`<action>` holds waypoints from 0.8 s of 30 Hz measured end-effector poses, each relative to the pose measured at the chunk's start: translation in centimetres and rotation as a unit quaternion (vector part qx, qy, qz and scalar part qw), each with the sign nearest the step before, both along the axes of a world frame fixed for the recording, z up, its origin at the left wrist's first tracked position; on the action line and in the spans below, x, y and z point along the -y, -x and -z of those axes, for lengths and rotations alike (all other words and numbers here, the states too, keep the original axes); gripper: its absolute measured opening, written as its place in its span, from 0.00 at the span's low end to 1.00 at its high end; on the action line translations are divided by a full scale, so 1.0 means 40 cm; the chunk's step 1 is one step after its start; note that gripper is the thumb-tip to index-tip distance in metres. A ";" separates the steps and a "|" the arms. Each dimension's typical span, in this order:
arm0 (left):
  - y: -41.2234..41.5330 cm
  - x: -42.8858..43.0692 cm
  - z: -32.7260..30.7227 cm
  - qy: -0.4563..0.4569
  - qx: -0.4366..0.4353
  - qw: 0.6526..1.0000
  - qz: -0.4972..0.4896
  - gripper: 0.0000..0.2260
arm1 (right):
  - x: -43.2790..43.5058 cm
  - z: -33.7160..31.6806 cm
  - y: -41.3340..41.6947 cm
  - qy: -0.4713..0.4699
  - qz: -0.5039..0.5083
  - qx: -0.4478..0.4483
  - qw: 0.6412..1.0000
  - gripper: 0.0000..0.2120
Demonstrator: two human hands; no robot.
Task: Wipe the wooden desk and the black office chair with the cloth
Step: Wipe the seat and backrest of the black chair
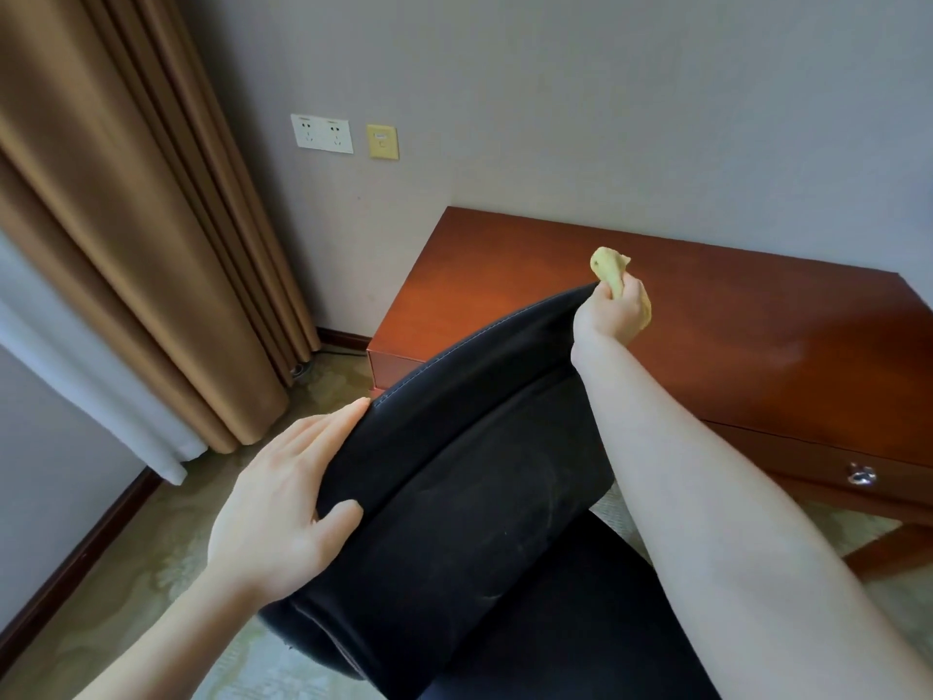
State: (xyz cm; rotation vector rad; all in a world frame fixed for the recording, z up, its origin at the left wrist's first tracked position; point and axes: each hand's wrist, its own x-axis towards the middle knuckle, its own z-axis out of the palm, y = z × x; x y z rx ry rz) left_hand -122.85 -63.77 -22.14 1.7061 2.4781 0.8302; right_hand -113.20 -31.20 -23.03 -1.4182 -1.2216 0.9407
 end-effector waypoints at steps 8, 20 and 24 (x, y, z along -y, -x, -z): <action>-0.006 -0.008 0.009 -0.004 0.004 1.000 -0.012 0.36 | 0.283 0.026 0.039 -0.147 -0.113 0.085 0.979 0.13; 0.003 0.061 0.000 -0.208 0.181 0.961 -0.007 0.23 | 0.641 0.096 0.025 -0.316 -0.271 0.106 0.903 0.17; 0.017 0.147 0.026 -0.225 0.091 0.969 -0.050 0.18 | 0.678 0.131 -0.003 -0.393 -0.339 0.116 0.847 0.17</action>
